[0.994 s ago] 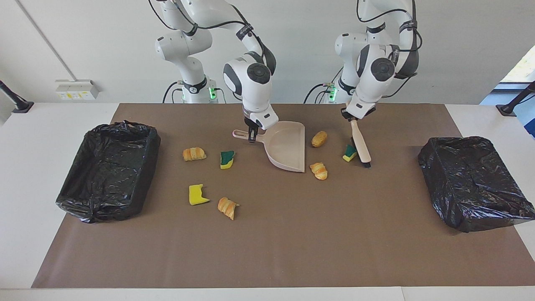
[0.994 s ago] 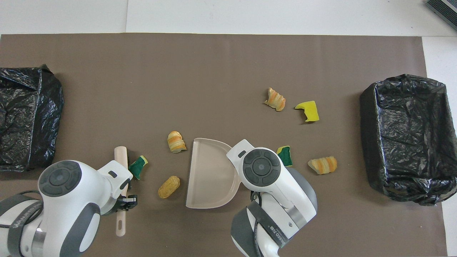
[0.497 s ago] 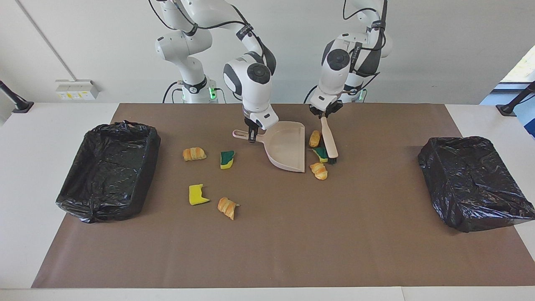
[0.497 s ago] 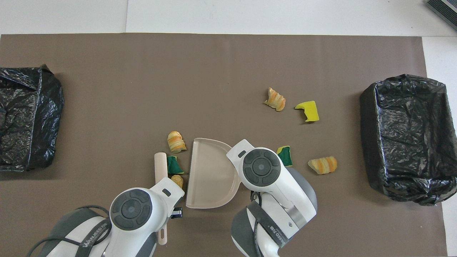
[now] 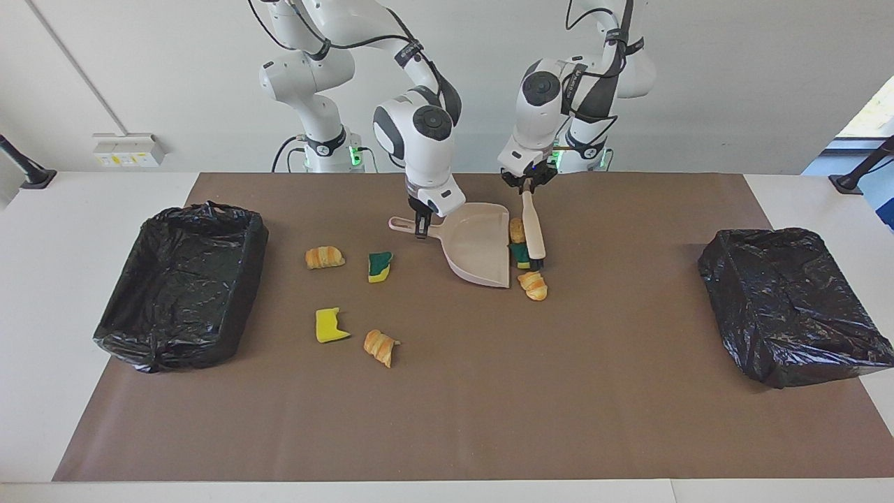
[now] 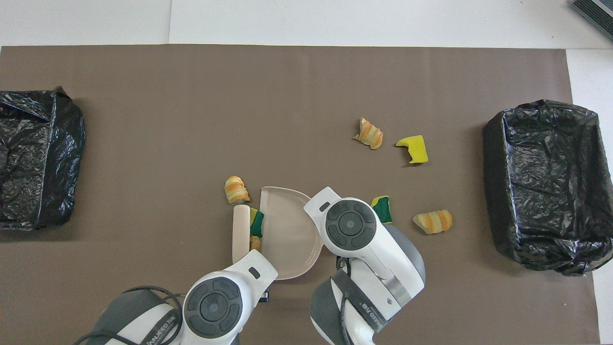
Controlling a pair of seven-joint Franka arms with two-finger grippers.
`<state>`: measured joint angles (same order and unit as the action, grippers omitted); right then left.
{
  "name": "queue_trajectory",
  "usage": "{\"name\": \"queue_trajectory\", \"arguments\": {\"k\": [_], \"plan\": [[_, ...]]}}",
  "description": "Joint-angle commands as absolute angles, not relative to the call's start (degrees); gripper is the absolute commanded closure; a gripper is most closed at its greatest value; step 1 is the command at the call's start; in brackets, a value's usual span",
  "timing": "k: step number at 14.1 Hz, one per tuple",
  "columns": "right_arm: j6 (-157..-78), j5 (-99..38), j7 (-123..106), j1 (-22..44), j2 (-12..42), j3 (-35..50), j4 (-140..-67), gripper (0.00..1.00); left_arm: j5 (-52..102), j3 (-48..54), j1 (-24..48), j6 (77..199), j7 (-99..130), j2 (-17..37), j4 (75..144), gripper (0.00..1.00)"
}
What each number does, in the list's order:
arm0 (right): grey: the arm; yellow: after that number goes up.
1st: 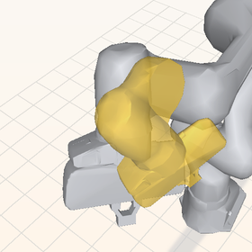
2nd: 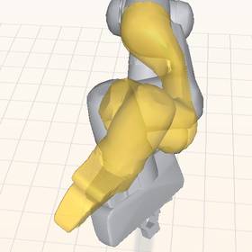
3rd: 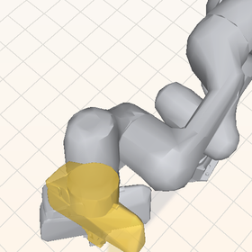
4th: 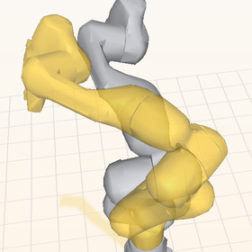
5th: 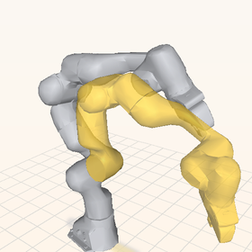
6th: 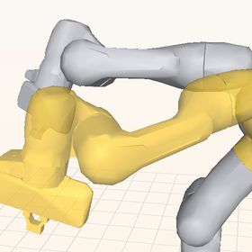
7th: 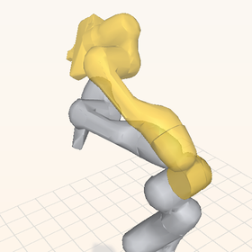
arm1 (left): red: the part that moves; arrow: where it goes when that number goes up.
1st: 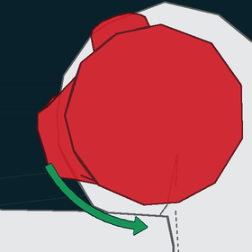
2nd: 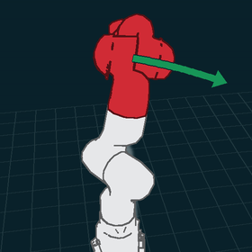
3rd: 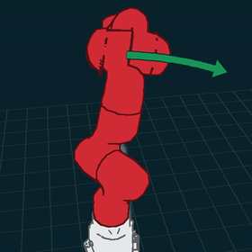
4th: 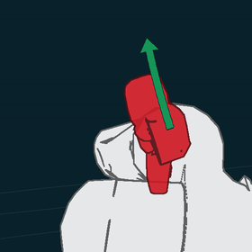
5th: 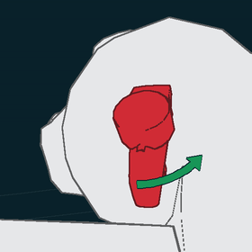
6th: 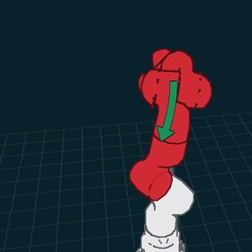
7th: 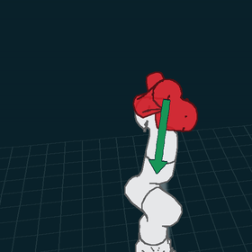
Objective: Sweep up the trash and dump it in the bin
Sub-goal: 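Sweep the debris into the dustpan with the brush in the left gripper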
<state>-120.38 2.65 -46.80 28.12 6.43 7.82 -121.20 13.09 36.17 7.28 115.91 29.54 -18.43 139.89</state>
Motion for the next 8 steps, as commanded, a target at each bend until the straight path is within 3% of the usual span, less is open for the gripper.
{"name": "queue_trajectory", "arguments": {"k": [1,5,8], "plan": [[-121.1,3.3,-48.3,27.3,6.3,8.3,-121.2,1.0,16.3,36.6,8.2,117.4,28.6,-18.4,138.6,1.0],[-120.9,3.3,-48.3,27.2,6.3,8.3,-121.2,1.0,19.3,36.7,9.0,115.6,28.1,-11.4,130.1,1.0],[-121.0,3.3,-48.3,27.3,6.3,8.3,-121.2,1.0,21.0,31.3,8.5,108.0,21.7,-11.2,124.6,1.0]]}}
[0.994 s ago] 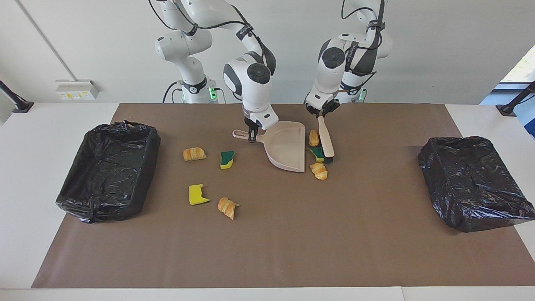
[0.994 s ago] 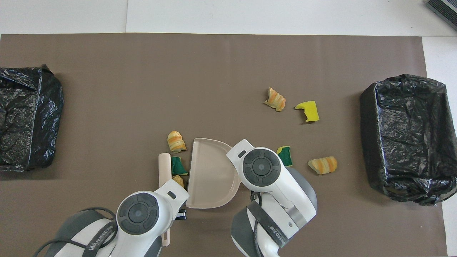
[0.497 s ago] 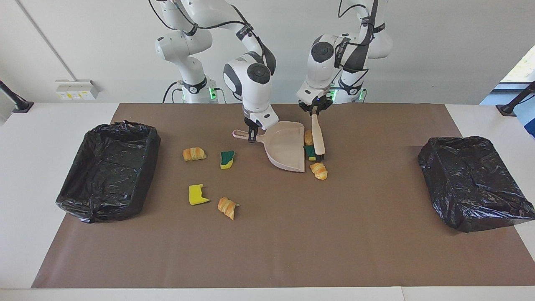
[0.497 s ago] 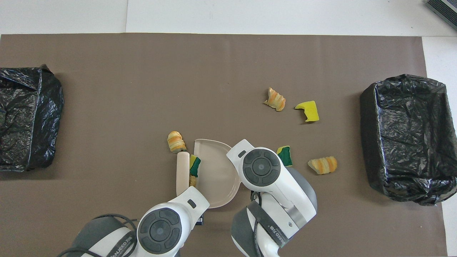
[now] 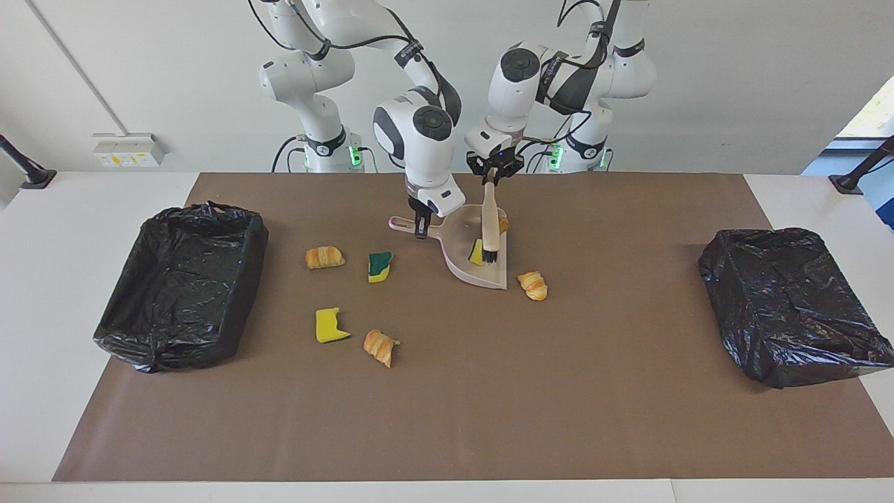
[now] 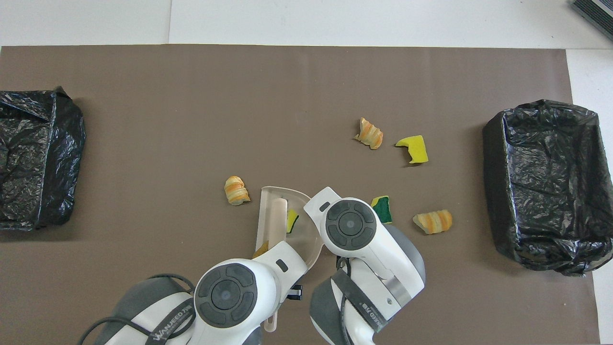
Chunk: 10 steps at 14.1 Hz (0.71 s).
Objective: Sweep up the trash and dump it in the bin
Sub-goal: 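Sweep the debris into the dustpan with the brush in the left gripper, then sweep more pieces into the dustpan with the left gripper's brush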
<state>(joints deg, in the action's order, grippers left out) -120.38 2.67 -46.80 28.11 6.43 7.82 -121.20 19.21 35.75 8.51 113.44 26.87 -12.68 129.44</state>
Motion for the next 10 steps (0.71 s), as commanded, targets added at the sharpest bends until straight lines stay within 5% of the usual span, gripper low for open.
{"name": "queue_trajectory", "arguments": {"k": [1,7,10], "plan": [[-120.9,3.3,-48.3,27.3,6.3,8.3,-121.2,1.0,21.4,28.2,8.8,105.8,19.4,-11.2,123.2,1.0],[-120.9,3.3,-48.3,27.2,6.3,8.3,-121.2,1.0,20.4,24.0,-0.4,106.3,0.9,-9.9,124.7,1.0],[-120.3,3.0,-47.4,27.3,6.2,8.3,-121.2,1.0,16.6,23.7,-4.4,112.7,-7.2,-3.9,124.9,1.0]]}}
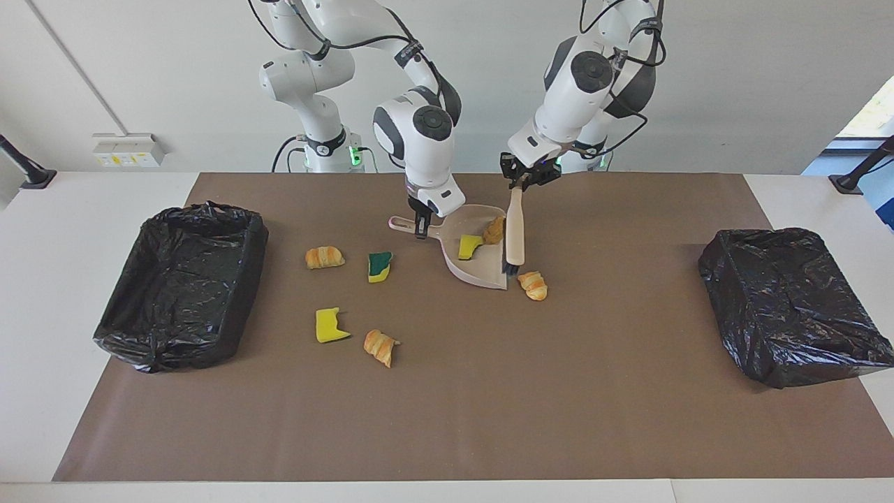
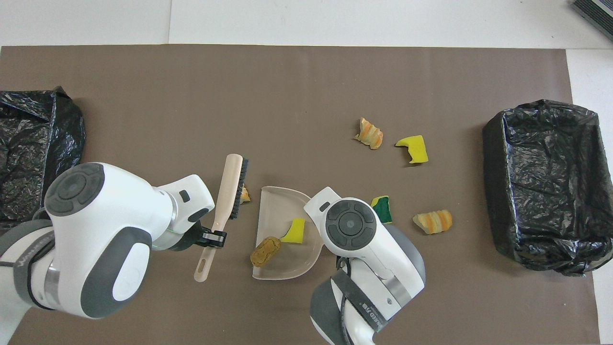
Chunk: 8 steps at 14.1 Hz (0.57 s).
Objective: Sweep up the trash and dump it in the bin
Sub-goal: 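Sweep more pieces into the dustpan with the left gripper's brush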
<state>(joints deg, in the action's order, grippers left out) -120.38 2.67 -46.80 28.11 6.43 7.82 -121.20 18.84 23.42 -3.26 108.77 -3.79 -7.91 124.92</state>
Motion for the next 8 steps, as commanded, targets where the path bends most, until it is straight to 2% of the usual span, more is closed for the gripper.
{"name": "queue_trajectory", "arguments": {"k": [1,3,8], "plan": [[-119.8,3.0,-44.2,27.4,6.1,8.3,-121.2,1.0,14.1,22.4,-4.0,115.9,-7.3,-1.4,124.9,1.0],[-119.4,3.0,-41.7,27.6,6.1,8.3,-121.1,1.0,11.5,21.6,-3.6,117.2,-8.8,0.4,126.5,1.0],[-121.6,2.7,-44.8,27.0,6.4,8.3,-121.0,1.0,11.3,22.1,0.2,116.2,-7.4,-1.7,130.7,1.0]]}}
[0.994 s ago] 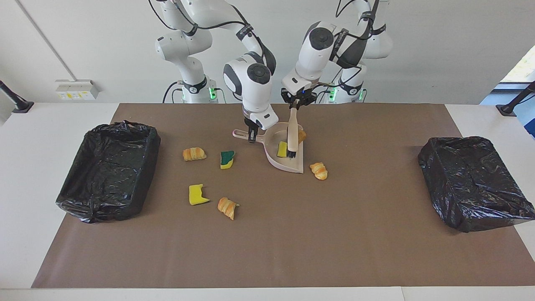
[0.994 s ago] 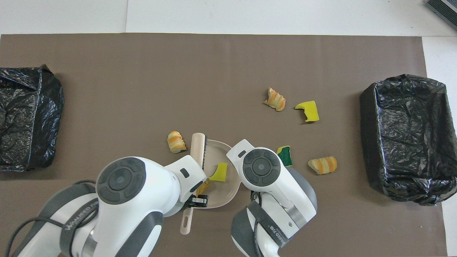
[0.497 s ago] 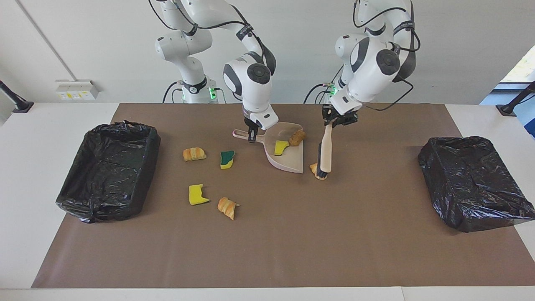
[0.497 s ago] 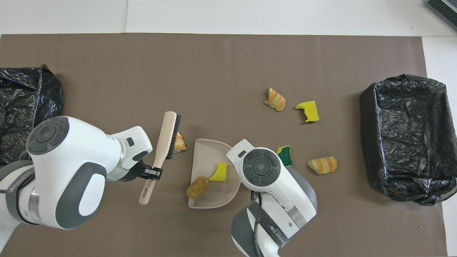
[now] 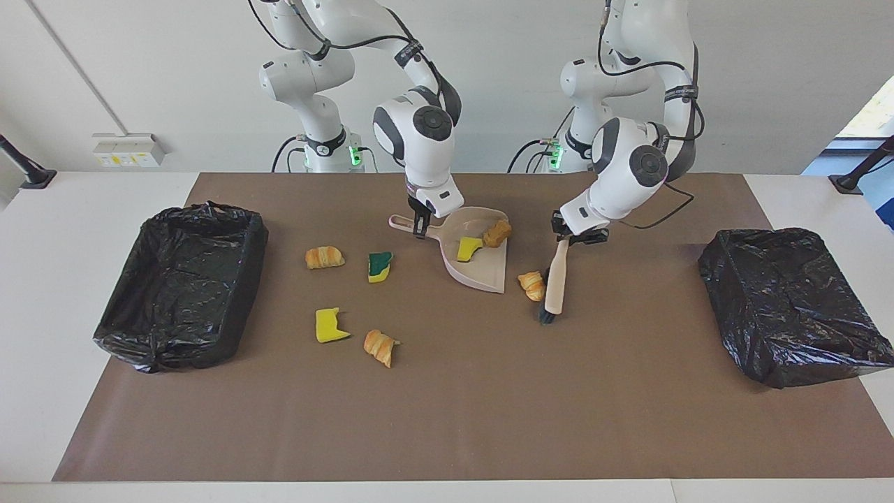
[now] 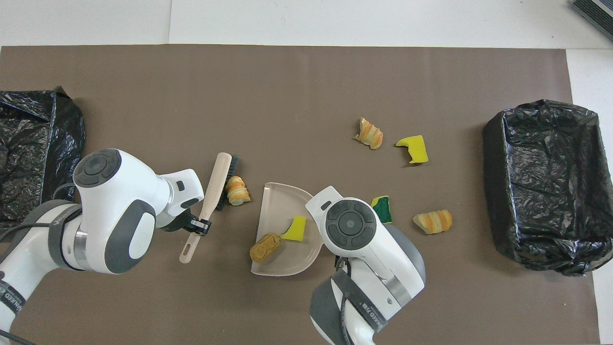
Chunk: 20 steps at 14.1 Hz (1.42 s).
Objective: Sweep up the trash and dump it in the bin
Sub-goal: 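Sweep more pieces into the dustpan with the left gripper's brush, then carry the loaded dustpan to the bin farther right with the right gripper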
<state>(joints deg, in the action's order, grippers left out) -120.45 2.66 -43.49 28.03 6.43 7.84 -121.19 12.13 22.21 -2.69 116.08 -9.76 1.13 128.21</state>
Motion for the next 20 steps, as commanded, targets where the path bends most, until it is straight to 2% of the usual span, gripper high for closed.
{"name": "queue_trajectory", "arguments": {"k": [1,4,10,14,17,20], "plan": [[-123.6,2.6,-46.1,26.9,6.6,8.3,-121.2,1.0,11.3,24.9,1.0,116.3,-2.7,-1.7,130.4,1.0],[-124.1,2.5,-47.5,26.6,6.8,8.3,-121.4,1.0,11.3,34.2,1.2,115.8,10.7,-3.9,130.2,1.0],[-124.1,2.5,-47.7,26.6,6.7,8.3,-121.4,1.0,12.1,36.9,1.2,108.0,18.5,-6.1,126.3,1.0],[-124.0,2.5,-47.6,26.5,6.8,8.3,-121.3,1.0,16.8,32.1,1.3,103.9,18.3,-12.2,126.4,1.0],[-124.0,2.0,-48.2,24.7,6.3,8.3,-121.1,1.0,16.8,31.0,1.3,95.8,18.8,-17.5,127.3,1.0],[-123.4,-2.8,-52.9,21.0,4.6,8.3,-120.5,1.0,17.3,31.2,3.9,97.7,25.6,-24.3,133.3,1.0]]}}
